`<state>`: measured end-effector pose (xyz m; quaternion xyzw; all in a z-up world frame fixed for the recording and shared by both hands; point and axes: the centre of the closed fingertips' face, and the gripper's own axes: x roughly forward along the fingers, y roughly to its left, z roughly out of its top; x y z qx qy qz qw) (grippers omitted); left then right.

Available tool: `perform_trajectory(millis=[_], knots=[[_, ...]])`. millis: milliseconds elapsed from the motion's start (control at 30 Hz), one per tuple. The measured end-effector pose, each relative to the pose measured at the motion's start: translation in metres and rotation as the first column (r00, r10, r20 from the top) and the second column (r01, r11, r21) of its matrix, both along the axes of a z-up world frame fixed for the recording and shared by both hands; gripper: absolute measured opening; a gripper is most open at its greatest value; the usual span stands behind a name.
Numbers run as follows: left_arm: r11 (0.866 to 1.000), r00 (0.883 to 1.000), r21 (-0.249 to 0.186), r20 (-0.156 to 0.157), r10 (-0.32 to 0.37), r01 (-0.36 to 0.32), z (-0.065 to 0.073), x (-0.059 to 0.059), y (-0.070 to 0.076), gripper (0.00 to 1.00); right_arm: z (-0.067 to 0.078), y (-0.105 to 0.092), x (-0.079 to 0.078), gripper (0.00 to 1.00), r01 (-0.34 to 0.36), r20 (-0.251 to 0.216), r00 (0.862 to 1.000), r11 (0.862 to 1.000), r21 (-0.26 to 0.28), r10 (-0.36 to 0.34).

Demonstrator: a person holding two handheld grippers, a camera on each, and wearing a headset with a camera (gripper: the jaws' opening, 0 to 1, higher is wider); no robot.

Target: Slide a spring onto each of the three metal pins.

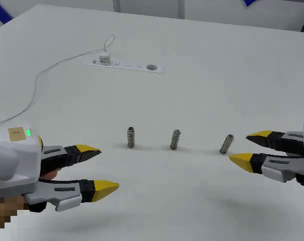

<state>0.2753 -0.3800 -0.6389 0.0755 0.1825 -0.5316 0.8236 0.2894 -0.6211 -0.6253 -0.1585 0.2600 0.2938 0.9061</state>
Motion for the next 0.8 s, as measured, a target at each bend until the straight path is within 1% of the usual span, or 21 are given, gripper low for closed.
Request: perform_trajectory(millis=[33, 167, 300, 467, 800], knots=[[1.000, 1.000, -0.001, 0.000, 0.001, -0.001, 0.000, 0.000, 0.000, 0.52, -0.003, -0.003, -0.001, 0.40, 0.004, -0.002, 1.000, 1.000, -0.008, -0.004], [1.000, 1.000, -0.002, -0.004, 0.003, -0.003, -0.002, 0.000, 0.000, 0.52, -0.007, -0.007, -0.003, 0.42, 0.003, 0.001, 1.000, 1.000, -0.009, -0.003], [1.000, 1.000, -0.002, -0.008, 0.008, -0.008, -0.004, 0.000, 0.001, 0.52, -0.012, -0.011, -0.006, 0.45, 0.013, -0.003, 1.000, 1.000, 0.003, -0.013], [1.000, 1.000, -0.002, -0.016, 0.017, -0.017, -0.006, 0.000, 0.003, 0.52, -0.019, -0.015, -0.009, 0.47, 0.028, -0.013, 1.000, 1.000, 0.012, -0.028], [0.999, 0.999, -0.007, -0.029, 0.034, -0.034, -0.011, 0.000, 0.006, 0.53, -0.020, -0.019, -0.013, 0.49, 0.057, -0.011, 0.998, 0.998, 0.031, -0.056]])
